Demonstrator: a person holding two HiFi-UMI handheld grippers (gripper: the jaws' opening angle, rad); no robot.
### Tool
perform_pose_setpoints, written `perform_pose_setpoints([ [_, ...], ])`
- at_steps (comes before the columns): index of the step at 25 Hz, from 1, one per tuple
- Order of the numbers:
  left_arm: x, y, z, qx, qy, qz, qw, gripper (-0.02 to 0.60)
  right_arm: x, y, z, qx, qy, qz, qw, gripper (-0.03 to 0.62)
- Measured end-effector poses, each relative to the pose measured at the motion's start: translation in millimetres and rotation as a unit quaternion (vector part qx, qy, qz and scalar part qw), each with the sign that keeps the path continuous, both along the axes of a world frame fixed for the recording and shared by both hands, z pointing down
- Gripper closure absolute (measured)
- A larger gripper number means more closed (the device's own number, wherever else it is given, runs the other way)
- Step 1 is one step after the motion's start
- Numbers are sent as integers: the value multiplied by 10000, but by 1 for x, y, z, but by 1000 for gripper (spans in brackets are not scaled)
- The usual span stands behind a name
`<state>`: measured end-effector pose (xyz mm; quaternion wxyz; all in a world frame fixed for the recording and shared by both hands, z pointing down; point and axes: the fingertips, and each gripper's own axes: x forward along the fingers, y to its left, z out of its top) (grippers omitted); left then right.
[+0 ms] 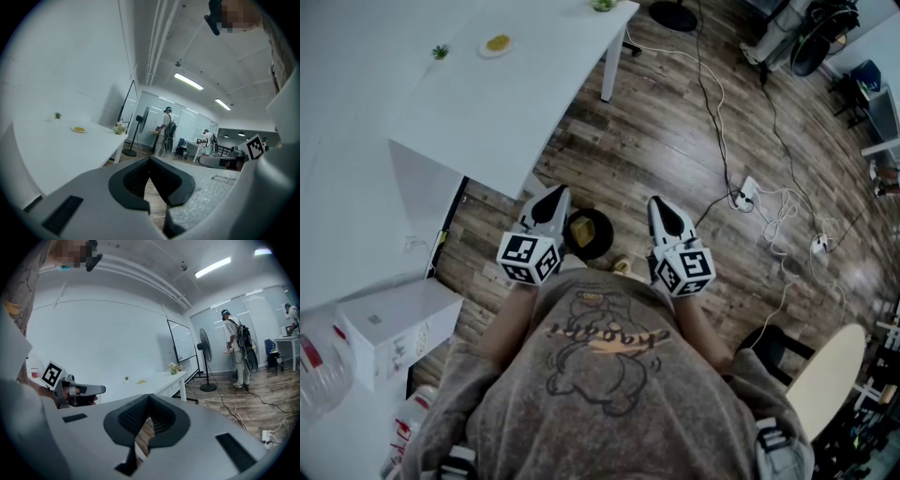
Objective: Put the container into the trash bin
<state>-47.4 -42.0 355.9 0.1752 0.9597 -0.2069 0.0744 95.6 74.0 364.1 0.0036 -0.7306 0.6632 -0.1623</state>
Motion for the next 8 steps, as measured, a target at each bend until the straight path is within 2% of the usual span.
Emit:
perform_pose_setpoints([
  [8,0,1,3,-2,-23,-38,10000,577,4,1,3,-10,-14,-5,10000,602],
])
